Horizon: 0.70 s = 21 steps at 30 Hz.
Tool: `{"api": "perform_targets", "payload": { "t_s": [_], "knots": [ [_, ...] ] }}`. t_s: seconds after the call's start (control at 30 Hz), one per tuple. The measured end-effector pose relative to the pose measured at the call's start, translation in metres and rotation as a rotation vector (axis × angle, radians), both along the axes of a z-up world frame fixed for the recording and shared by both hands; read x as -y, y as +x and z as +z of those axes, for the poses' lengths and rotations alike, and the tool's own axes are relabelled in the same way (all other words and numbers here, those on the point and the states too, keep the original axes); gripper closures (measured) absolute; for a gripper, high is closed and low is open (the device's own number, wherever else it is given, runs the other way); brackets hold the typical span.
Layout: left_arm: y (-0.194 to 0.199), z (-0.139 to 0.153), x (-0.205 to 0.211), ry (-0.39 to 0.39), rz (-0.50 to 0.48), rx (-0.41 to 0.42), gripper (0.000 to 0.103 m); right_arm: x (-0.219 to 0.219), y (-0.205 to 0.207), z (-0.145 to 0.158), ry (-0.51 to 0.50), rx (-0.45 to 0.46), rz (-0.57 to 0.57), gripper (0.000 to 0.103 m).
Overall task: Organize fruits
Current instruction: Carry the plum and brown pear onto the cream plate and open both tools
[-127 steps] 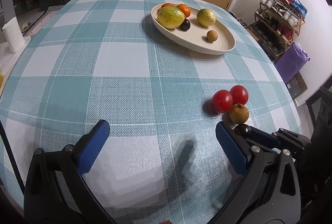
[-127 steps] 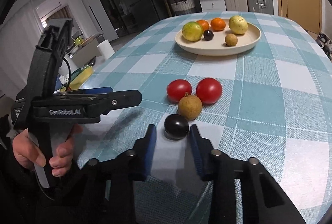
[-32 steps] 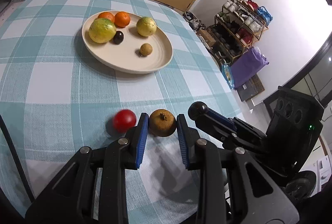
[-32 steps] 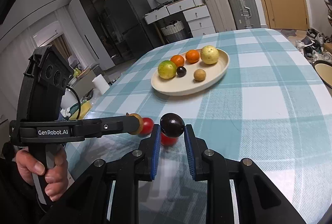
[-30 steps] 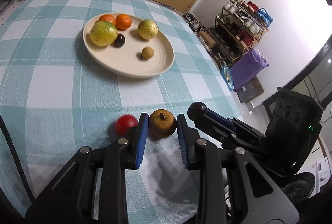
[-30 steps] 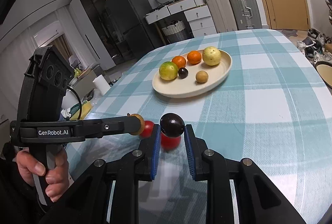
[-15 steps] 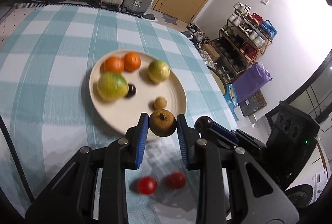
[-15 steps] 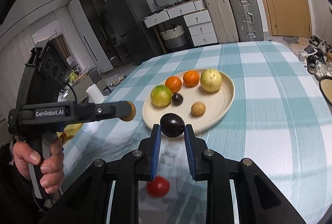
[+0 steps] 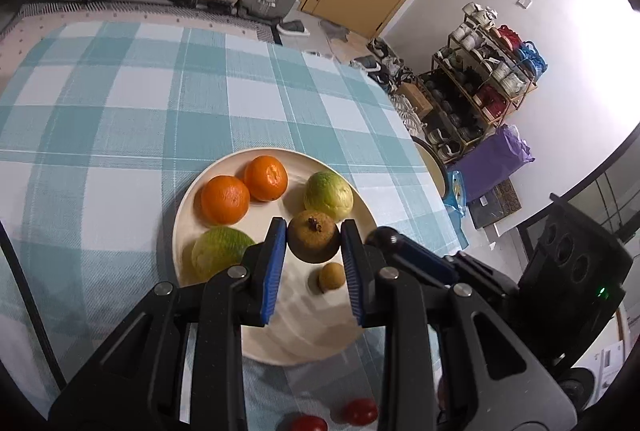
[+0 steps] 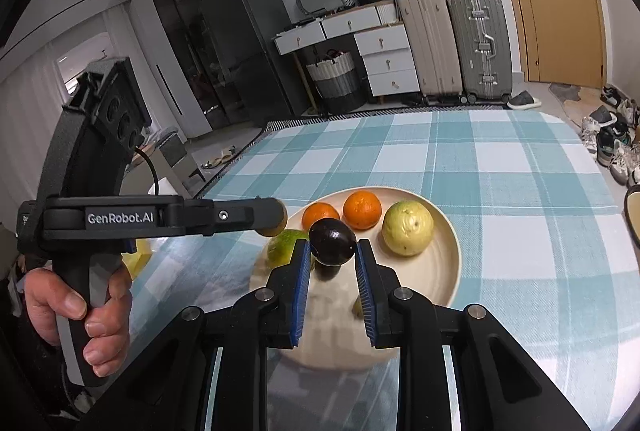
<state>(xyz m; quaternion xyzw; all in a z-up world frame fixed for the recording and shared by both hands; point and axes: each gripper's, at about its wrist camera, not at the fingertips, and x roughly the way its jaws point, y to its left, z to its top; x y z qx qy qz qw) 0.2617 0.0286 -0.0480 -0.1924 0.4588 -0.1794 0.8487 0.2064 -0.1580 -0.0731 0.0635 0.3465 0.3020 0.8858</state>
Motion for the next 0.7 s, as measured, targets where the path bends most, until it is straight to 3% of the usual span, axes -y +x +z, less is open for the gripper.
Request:
{"api": "perform_targets", "payload": {
  "t_s": [0.13, 0.47, 0.7],
  "knots": [
    [0.023, -0.018, 0.001, -0.019, -0.010, -0.062, 0.078, -0.006, 0.021, -0.012, -0.003, -0.051, -0.005, 0.079],
    [0.045, -0.042, 0.013, 0.021, -0.024, -0.129, 0.078, -0.017, 0.040, -0.035, -0.022, -0.135, -0.004, 0.079],
    [0.056, -0.046, 0.015, 0.030, -0.014, -0.148, 0.078, -0.023, 0.047, -0.038, -0.042, -0.140, -0.017, 0.079]
  ]
}}
